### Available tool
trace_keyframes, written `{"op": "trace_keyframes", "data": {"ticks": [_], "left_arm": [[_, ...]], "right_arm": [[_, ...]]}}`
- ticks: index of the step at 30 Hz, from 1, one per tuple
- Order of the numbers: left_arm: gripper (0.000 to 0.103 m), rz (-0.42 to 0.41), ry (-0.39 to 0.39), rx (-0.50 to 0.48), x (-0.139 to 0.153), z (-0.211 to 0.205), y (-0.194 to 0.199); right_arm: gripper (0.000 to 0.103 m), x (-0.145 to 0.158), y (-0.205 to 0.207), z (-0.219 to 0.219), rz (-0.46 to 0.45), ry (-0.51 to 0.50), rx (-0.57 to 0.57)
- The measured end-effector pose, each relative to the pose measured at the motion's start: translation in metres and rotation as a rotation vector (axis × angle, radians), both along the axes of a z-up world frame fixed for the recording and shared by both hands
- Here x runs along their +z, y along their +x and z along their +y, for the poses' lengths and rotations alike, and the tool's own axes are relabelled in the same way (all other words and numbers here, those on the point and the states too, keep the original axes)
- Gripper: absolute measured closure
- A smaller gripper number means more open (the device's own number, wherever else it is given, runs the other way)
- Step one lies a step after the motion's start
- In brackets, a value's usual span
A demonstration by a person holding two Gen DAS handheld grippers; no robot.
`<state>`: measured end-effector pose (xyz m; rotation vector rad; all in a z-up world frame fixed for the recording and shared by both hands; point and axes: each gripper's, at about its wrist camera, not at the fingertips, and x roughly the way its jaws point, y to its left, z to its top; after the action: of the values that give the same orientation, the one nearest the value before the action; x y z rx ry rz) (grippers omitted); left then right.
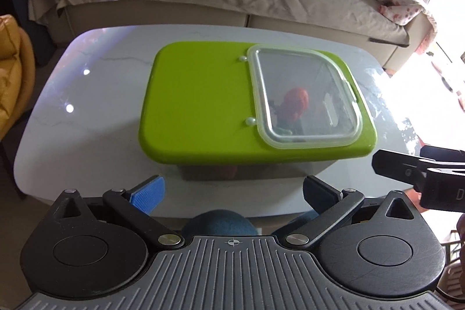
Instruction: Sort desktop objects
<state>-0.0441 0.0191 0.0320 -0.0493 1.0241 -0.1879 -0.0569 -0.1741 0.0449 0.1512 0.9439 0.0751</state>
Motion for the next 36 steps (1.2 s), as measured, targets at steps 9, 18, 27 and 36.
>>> {"op": "trace_keyframes", "data": {"ticks": [9,18,27,36], "left_arm": [[0.000,-0.095,0.127,0.069,0.015,-0.004,-0.024],[0.000,-0.071,0.122,0.101,0.025,-0.001,-0.019],[0.000,-0.064,0.171,0.139,0.023,0.000,-0.012],[0.000,-0.034,0.136,0.165,0.026,0.005,-0.001]], "right_arm": [[0.000,0.000,-0.012,0.016,0.019,-0.067,-0.005],[0.000,-0.011,-0.015,0.018,0.137,-0.042,-0.046],[0.000,-0.018,-0.010,0.026,0.194,-0.051,-0.053],[0.000,-0.015,0.001,0.026,0.214,-0.032,-0.036]]}}
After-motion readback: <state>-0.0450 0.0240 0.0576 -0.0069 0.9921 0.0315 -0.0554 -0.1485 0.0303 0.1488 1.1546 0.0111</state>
